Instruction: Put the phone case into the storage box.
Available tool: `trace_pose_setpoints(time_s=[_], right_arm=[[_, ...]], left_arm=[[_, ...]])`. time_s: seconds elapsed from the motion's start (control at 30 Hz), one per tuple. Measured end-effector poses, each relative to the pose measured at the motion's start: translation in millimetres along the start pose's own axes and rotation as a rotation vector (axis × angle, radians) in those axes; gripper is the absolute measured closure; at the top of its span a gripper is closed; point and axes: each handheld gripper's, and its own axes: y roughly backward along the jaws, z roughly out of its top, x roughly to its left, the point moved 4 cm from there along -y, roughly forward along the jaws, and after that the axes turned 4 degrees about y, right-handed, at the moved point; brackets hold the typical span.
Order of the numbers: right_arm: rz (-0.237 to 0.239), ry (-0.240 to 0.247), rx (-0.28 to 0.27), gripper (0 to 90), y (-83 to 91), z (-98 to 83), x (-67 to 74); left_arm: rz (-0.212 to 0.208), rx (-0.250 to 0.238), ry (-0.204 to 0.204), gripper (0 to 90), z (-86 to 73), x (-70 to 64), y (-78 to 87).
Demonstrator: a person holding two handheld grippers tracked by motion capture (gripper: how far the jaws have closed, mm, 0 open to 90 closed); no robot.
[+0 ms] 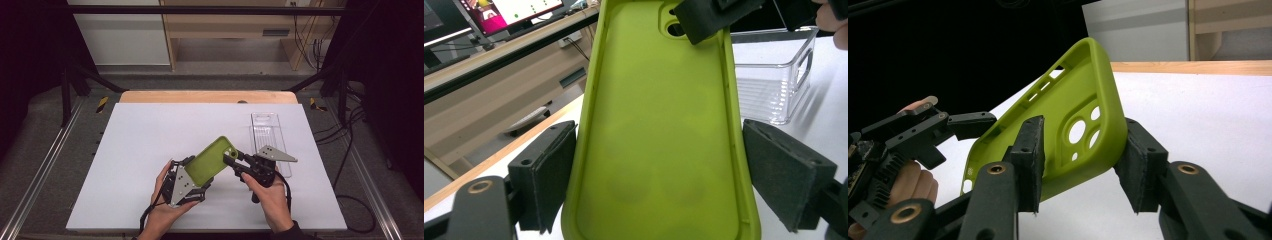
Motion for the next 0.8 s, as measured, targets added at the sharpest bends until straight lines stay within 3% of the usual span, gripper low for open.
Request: trace_pose_setpoints(time_s=[0.3, 0.63, 0.8], right_arm=[[-0.035, 0.031, -0.012, 65.3, -5.6, -1.4, 5.2], [-0.071, 0.030, -0.016, 68.3, -13.3, 7.3, 13.3], [-0.084, 0.051, -0.018, 68.3, -18.1, 14.7, 19.2]], left_arm=[[0.003, 0.042, 0.005, 16.2, -8.4, 4.1, -3.7], [0.045, 0.040, 0.031, 16.2, -8.9, 8.4, -2.3], [0.062, 0.029, 0.053, 16.2, -7.6, 11.9, -0.2]])
